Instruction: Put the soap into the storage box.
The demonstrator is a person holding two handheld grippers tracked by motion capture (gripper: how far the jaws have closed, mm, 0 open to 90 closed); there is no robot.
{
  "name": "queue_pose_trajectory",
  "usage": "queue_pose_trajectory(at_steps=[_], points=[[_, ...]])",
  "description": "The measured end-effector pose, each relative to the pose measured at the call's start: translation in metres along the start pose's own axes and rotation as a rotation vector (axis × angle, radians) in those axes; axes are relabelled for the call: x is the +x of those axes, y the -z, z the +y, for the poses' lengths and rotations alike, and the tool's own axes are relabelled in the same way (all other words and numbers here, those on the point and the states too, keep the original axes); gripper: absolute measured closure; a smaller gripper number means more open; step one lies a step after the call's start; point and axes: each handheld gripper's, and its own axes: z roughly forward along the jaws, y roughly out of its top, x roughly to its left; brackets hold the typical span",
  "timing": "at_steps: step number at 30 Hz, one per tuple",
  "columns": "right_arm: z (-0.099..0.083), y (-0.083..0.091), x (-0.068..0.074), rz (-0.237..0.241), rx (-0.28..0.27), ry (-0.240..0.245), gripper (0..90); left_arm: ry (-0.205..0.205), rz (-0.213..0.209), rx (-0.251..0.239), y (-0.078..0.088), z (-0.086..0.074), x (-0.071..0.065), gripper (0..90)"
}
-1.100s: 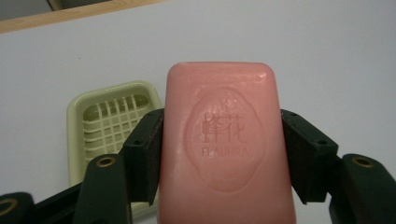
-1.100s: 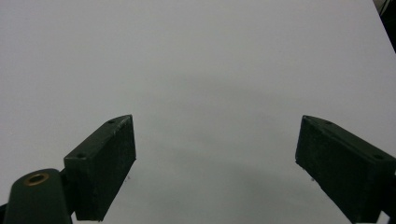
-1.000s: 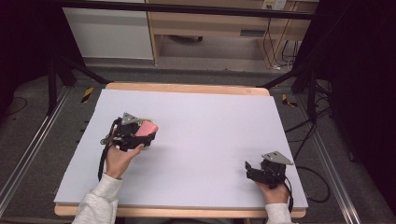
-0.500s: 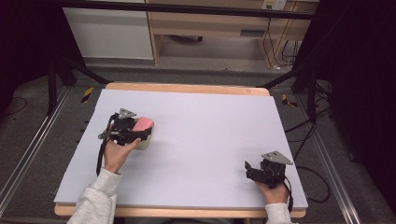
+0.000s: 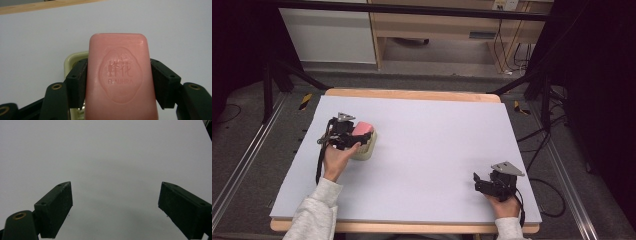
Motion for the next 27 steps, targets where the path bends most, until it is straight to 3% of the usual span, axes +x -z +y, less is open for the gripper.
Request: queue_pose_trajectory(at_steps=[27], points=[[0.001,-0.001,0.001,0.004,-0.002,0.005,12.3,0.017,0.029,0.038,-0.024,-0.005,0.012,37.0]])
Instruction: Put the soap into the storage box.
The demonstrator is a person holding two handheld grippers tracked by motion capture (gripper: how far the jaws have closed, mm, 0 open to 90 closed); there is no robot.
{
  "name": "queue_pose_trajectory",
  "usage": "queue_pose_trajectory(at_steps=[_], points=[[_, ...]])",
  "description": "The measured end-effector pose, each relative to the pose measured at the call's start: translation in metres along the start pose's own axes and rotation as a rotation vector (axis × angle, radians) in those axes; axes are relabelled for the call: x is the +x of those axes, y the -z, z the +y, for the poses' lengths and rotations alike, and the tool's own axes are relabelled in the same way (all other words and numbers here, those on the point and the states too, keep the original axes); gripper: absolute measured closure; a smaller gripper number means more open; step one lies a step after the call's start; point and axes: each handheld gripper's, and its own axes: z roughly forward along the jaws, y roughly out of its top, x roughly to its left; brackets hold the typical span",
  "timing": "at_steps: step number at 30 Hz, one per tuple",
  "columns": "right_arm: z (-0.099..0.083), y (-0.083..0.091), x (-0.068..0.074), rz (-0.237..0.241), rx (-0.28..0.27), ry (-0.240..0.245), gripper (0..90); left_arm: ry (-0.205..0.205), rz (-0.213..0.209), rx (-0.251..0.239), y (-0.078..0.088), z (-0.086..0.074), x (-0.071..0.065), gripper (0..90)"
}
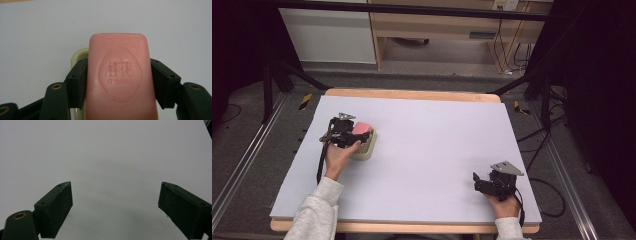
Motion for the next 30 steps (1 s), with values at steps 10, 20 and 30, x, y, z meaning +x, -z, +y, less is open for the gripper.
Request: queue_pose_trajectory(at_steps=[10,20,30], points=[[0.000,0.000,0.000,0.001,0.001,-0.002,12.3,-0.012,0.009,0.033,-0.010,-0.006,-0.001,37.0],[0.000,0.001,0.001,0.002,0.002,-0.003,12.3,-0.011,0.021,0.054,-0.016,-0.010,0.001,37.0],[0.000,0.001,0.001,0.003,0.002,-0.004,12.3,-0.013,0.024,0.066,-0.019,-0.012,0.002,37.0]])
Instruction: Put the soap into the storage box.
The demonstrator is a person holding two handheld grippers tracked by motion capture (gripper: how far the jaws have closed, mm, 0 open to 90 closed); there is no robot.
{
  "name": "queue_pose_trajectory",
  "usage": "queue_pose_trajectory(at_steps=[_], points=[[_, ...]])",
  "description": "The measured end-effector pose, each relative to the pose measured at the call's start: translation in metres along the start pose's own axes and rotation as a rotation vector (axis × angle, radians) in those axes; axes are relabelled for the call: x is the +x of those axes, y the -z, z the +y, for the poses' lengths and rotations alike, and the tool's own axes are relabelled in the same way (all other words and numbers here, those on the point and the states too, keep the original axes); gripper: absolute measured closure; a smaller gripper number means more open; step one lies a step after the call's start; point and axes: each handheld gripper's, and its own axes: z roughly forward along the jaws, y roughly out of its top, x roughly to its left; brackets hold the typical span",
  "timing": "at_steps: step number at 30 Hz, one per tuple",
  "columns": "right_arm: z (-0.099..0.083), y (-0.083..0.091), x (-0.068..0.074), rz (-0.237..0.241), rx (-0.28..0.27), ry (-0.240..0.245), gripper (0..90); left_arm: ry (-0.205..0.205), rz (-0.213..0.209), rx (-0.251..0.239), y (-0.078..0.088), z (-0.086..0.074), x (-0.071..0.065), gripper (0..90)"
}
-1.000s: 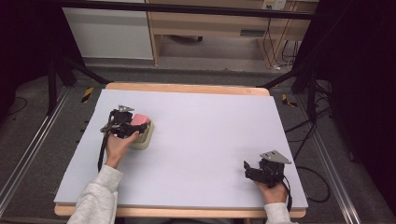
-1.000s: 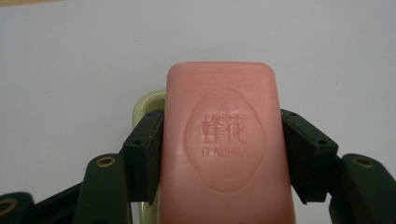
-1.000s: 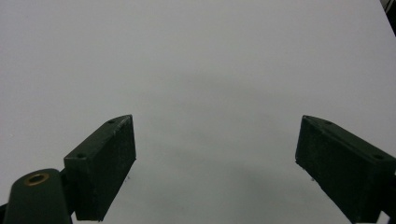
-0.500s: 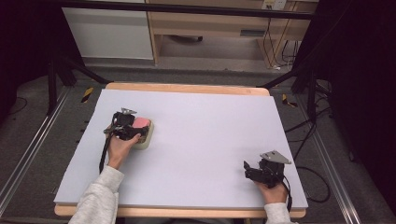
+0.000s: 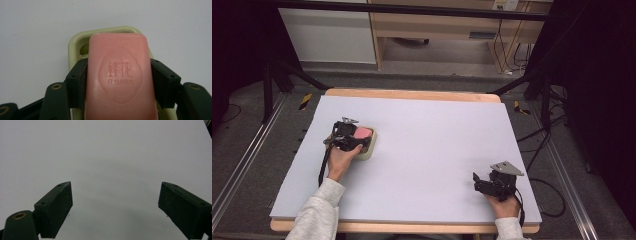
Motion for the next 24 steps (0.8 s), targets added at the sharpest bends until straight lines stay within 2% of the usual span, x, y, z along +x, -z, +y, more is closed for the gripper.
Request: queue_pose_trajectory(at_steps=[21,24], points=[[0.0001,0.0006,0.0000,0.000,-0.003,0.002,12.3,-0.015,0.019,0.009,-0.0014,-0.0014,-0.0036,36.8],[0.0002,0.0010,0.0001,0.001,-0.003,0.001,12.3,-0.003,0.010,-0.031,0.0054,0.0001,-0.0030,33.7]])
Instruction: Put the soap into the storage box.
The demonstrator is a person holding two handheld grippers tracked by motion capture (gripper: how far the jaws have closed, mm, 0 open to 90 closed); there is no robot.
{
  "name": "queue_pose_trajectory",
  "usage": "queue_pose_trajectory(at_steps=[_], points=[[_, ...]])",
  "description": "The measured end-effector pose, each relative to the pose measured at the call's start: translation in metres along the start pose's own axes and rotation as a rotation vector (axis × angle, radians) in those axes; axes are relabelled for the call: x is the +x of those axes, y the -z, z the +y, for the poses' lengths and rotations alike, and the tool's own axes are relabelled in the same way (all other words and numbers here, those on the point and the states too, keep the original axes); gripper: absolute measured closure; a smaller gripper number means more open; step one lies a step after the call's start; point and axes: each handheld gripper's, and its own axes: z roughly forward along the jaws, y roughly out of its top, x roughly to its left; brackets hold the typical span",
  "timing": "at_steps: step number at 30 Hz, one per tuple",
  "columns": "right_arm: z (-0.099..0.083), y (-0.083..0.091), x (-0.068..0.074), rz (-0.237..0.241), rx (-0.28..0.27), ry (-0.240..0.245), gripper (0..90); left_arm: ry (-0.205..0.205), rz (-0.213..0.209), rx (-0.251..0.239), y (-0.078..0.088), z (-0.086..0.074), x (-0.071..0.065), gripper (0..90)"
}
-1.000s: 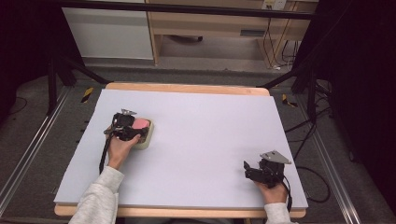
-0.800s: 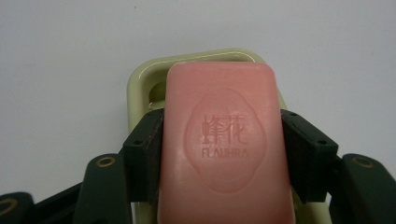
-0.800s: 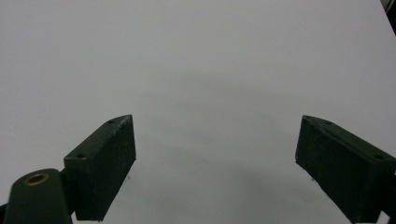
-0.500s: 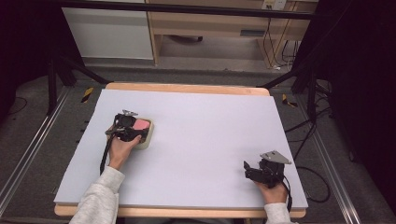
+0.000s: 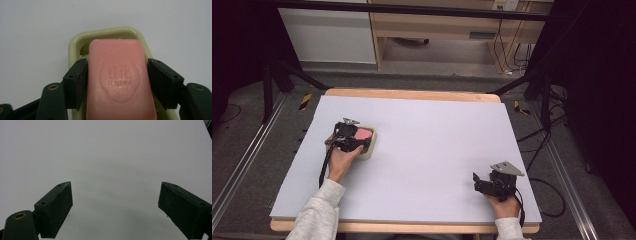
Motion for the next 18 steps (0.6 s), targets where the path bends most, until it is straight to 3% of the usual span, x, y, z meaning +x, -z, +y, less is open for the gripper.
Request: queue_pose_trajectory(at_steps=[3,10,18], points=[[0.000,0.000,0.000,-0.002,-0.001,0.003,12.3,0.008,-0.012,-0.033,0.011,0.002,0.001,32.9],[0.000,0.000,0.000,-0.007,-0.005,0.001,12.3,0.005,-0.018,-0.058,0.025,0.002,0.003,29.8],[0.000,0.002,-0.001,-0.012,-0.007,-0.009,12.3,-0.010,-0.033,-0.115,0.047,-0.012,0.000,26.9]])
